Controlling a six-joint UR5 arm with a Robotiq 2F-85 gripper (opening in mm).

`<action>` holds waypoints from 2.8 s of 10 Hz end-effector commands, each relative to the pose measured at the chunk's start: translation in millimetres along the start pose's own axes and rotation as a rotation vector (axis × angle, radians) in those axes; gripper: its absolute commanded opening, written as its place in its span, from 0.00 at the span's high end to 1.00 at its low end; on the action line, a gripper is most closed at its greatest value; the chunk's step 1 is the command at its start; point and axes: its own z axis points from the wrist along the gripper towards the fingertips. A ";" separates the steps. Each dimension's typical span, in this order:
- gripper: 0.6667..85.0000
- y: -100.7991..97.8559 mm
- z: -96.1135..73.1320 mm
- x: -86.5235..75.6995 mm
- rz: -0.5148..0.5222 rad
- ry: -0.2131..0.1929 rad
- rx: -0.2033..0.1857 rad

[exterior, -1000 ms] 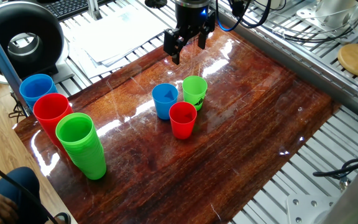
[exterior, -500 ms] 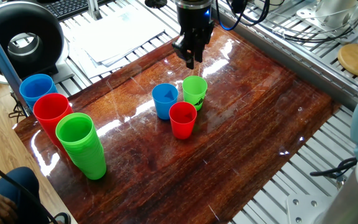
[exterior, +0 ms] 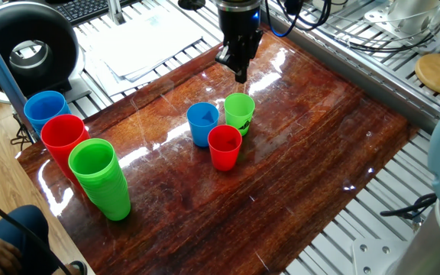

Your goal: Stack the cups

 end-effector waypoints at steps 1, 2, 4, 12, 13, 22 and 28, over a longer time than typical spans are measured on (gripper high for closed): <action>0.99 1.7 -1.2 -0.5 -0.007 -0.003 -0.007; 0.99 1.6 -1.3 -0.4 -0.009 -0.003 -0.007; 0.99 0.7 -1.2 -0.3 -0.008 -0.004 -0.005; 0.99 -0.6 -0.9 -1.1 -0.012 -0.005 0.002; 0.99 -0.6 -0.9 -1.1 -0.012 -0.005 0.002; 0.94 17.4 -20.5 -29.1 -0.097 -0.078 -0.008; 0.90 31.7 -15.2 -39.3 -0.156 -0.073 0.011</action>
